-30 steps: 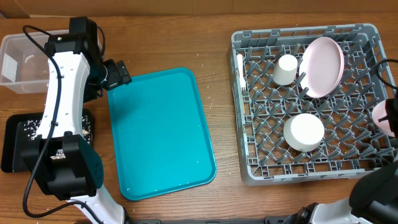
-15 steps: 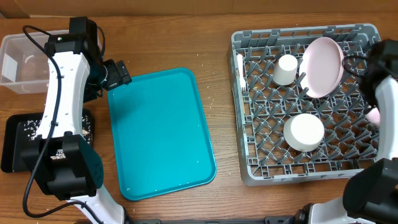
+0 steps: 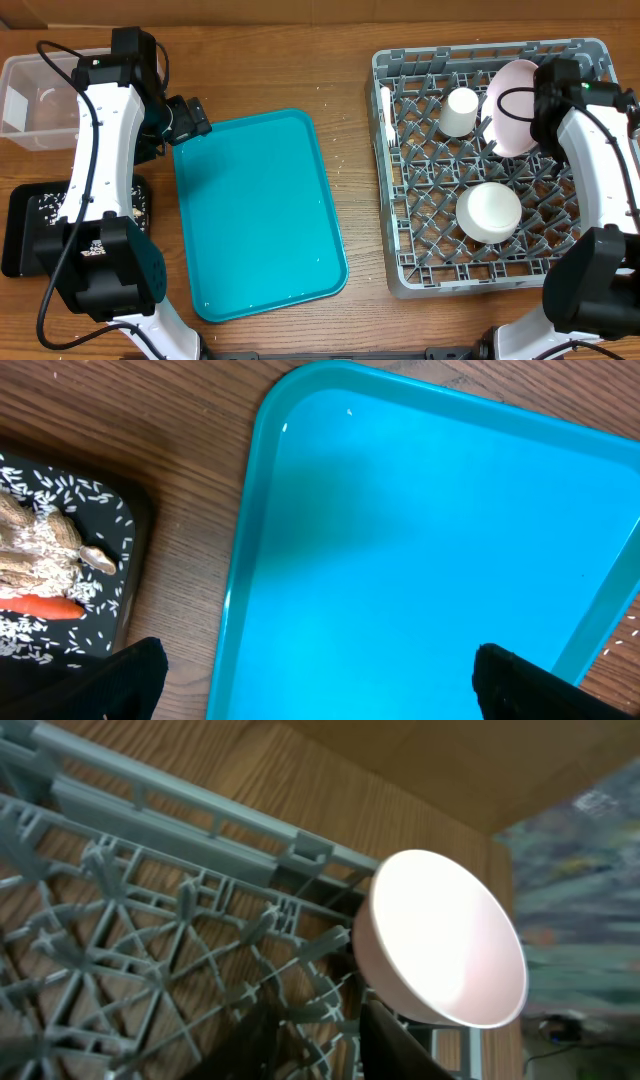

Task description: Sort waste into correct bins and load items into the dishwasher rack

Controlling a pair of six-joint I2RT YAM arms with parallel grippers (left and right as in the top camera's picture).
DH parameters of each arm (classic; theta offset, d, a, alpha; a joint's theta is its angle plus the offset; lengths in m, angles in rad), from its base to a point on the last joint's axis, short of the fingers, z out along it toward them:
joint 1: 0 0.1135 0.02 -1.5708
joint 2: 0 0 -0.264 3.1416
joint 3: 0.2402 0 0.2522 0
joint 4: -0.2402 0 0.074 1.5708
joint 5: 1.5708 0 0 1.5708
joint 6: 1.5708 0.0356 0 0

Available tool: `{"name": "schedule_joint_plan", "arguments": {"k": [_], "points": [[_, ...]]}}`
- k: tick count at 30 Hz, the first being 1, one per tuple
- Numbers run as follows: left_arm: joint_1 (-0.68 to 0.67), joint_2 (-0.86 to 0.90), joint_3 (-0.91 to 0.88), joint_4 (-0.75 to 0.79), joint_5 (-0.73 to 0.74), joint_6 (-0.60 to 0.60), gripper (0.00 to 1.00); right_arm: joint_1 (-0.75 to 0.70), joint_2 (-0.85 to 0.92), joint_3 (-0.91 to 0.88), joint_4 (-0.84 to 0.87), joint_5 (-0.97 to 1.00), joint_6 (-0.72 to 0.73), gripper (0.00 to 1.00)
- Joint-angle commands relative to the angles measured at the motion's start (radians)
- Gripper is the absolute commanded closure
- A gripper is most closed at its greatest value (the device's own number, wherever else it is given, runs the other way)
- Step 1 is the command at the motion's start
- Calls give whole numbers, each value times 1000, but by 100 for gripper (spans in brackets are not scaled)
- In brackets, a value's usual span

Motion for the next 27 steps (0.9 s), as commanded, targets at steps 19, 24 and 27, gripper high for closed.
{"name": "schedule_joint_plan", "arguments": {"k": [19, 24, 27], "points": [[-3, -19, 19, 1, -6, -14, 0, -518, -18, 100, 30, -884, -531, 17], [-3, -19, 19, 0, -6, -14, 0, -526, 23, 95, 21, -881, -537, 19], [-3, -19, 19, 1, -6, -14, 0, -526, 34, 90, 28, -880, -537, 34]]}}
